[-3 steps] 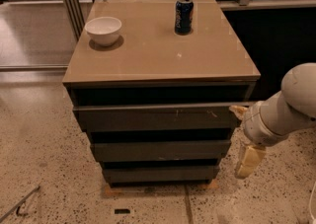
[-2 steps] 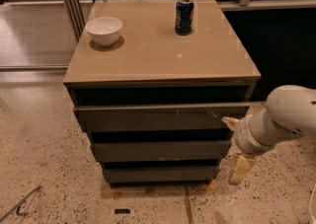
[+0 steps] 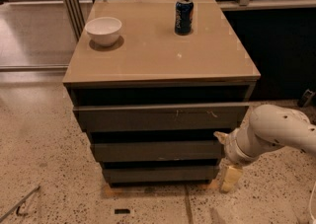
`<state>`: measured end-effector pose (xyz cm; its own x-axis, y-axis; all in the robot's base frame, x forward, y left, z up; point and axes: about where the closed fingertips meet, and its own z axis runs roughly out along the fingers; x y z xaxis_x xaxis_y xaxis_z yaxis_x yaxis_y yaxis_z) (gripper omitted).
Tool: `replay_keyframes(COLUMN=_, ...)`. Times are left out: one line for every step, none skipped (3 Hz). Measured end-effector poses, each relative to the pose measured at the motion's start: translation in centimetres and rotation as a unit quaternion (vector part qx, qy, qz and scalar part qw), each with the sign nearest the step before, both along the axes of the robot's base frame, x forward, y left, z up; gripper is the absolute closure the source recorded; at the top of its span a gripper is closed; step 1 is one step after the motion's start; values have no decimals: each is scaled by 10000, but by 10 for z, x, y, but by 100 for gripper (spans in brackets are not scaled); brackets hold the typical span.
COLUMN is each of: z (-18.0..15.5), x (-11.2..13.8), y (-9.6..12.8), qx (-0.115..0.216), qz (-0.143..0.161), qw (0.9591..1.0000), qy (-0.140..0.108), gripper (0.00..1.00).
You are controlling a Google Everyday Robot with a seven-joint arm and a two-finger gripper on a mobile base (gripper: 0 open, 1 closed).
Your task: Open middle drawer
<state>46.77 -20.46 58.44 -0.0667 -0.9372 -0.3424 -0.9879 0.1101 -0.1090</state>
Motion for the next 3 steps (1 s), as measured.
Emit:
replay_keyframes(z=-23, x=2, y=-2, qx=-78, qz=117, qw=9998, qy=-115, gripper=0)
replay_keyframes(z=-54, x=11, y=-4, qx=-39, qz=206, qw=9992, qy=-334, gripper=0)
replay_keyframes(z=-79, x=24, y=-1, qx=57, qz=262, qw=9985, qy=-467, gripper=0)
